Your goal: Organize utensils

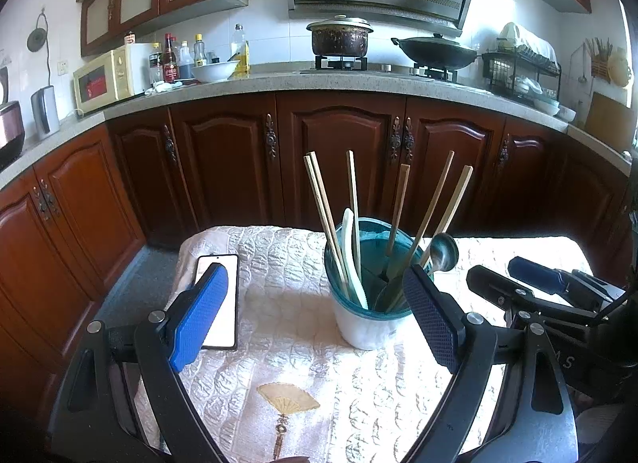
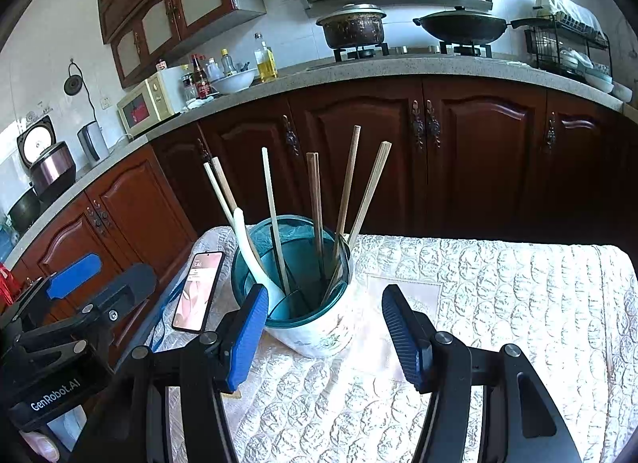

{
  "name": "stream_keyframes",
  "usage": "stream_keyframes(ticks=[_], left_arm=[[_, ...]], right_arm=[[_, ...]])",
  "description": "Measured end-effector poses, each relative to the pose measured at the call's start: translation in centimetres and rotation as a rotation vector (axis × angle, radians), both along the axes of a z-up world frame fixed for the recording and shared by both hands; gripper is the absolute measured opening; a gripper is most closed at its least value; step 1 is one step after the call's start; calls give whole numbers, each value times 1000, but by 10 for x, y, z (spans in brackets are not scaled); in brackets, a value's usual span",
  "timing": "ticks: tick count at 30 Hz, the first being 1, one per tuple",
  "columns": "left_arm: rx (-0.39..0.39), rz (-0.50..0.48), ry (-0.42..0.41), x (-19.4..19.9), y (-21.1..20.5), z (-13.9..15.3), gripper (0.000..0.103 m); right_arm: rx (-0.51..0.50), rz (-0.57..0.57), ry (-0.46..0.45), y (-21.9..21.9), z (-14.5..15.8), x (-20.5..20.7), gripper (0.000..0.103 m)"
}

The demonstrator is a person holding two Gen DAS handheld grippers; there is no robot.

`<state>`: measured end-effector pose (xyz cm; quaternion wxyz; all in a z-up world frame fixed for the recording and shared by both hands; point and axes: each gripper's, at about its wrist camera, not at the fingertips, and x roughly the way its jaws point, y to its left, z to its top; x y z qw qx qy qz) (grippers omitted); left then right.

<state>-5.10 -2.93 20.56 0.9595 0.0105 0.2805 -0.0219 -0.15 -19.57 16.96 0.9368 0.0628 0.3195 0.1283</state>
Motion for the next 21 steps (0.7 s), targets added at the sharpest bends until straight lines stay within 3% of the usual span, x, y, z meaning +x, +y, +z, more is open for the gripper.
stream_keyframes(ticks=[8, 11, 21], left_arm=[[-1, 1, 0, 1, 0, -1, 89], [-4, 3, 2, 1, 1, -2, 89], [-6, 10, 2, 2, 2, -3, 89]], right_arm=[[-14, 9, -4, 2, -1, 1, 58], [-14, 14, -3, 3, -1, 0, 71], [16, 4, -3, -2, 0, 0, 79]])
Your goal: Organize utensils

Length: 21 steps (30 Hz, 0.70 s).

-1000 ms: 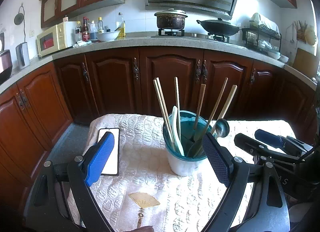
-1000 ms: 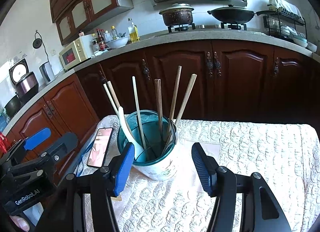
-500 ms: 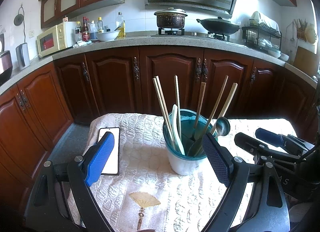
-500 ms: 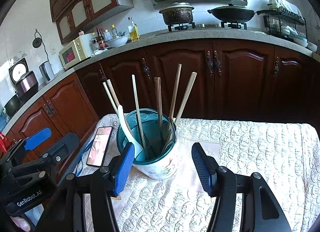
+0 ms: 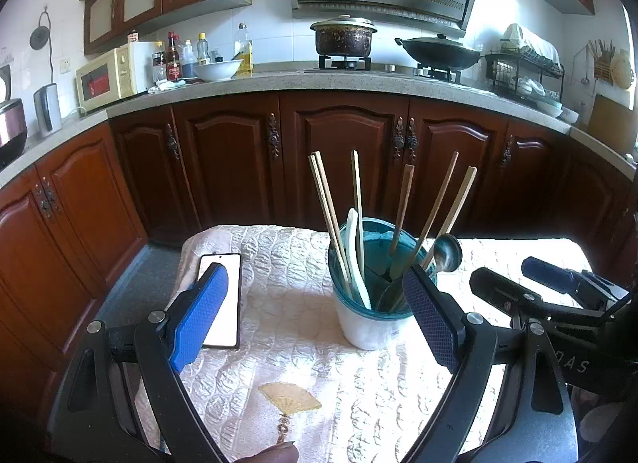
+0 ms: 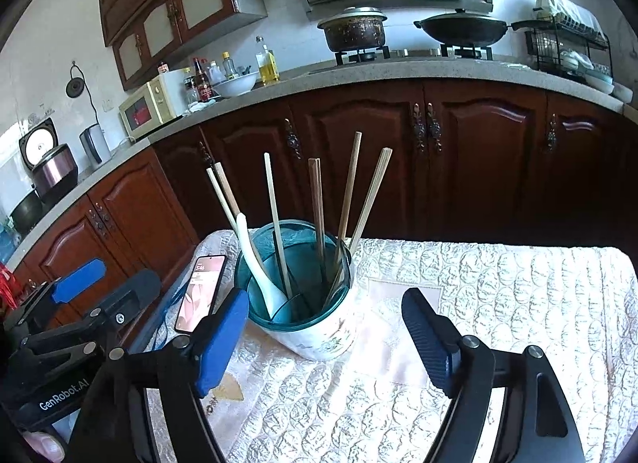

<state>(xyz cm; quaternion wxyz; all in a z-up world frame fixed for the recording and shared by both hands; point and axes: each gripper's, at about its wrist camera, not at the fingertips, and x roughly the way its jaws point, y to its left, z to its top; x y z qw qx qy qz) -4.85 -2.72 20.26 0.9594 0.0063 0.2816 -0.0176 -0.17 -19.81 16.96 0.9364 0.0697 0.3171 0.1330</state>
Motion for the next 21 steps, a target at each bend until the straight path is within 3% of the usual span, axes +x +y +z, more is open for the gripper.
stream_keyframes(ticks=[6, 21], left_arm=[[1, 1, 1, 1, 0, 0, 89], [21, -4, -20, 0, -1, -2, 89]], right_arm=[[-50, -20, -5, 0, -2, -1, 80], [-46, -19, 5, -3, -4, 0, 80]])
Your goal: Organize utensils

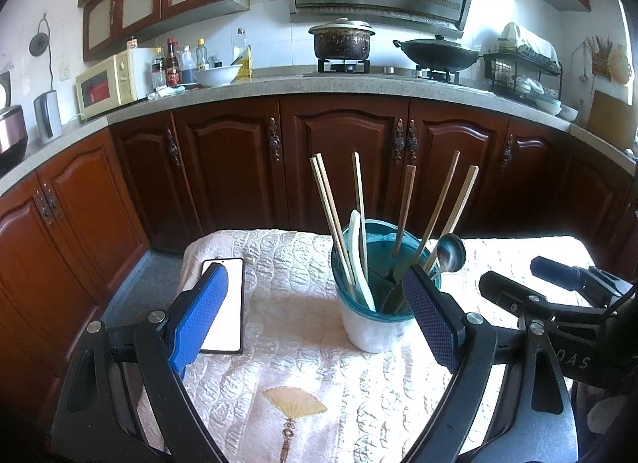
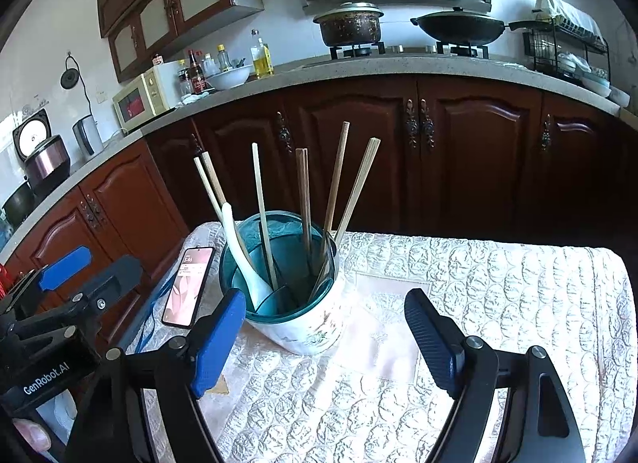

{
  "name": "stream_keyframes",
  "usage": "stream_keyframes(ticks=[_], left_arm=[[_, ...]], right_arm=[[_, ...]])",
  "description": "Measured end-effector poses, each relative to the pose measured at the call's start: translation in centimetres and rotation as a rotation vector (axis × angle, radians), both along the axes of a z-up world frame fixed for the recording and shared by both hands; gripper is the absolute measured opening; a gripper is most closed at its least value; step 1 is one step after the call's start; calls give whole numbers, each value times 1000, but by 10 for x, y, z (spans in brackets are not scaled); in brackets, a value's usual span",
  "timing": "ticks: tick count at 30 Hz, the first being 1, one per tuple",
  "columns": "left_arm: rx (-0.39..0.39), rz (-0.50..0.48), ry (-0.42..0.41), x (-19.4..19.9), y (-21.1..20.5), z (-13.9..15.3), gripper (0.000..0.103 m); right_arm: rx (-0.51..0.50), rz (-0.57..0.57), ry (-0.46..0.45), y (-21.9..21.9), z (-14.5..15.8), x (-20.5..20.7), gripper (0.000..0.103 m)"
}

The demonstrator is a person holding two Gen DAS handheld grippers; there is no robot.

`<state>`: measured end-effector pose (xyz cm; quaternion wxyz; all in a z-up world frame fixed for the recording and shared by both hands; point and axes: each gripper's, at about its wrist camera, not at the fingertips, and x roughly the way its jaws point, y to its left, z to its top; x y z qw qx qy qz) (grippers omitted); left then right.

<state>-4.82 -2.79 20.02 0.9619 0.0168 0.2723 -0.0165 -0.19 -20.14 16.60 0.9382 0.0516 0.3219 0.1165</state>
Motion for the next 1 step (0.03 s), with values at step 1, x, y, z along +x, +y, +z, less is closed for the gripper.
stream_keyframes(ticks=[1], left_arm=[[-2, -2, 2, 0, 0, 0, 89]], right_arm=[[1, 0, -1, 0, 0, 0, 80]])
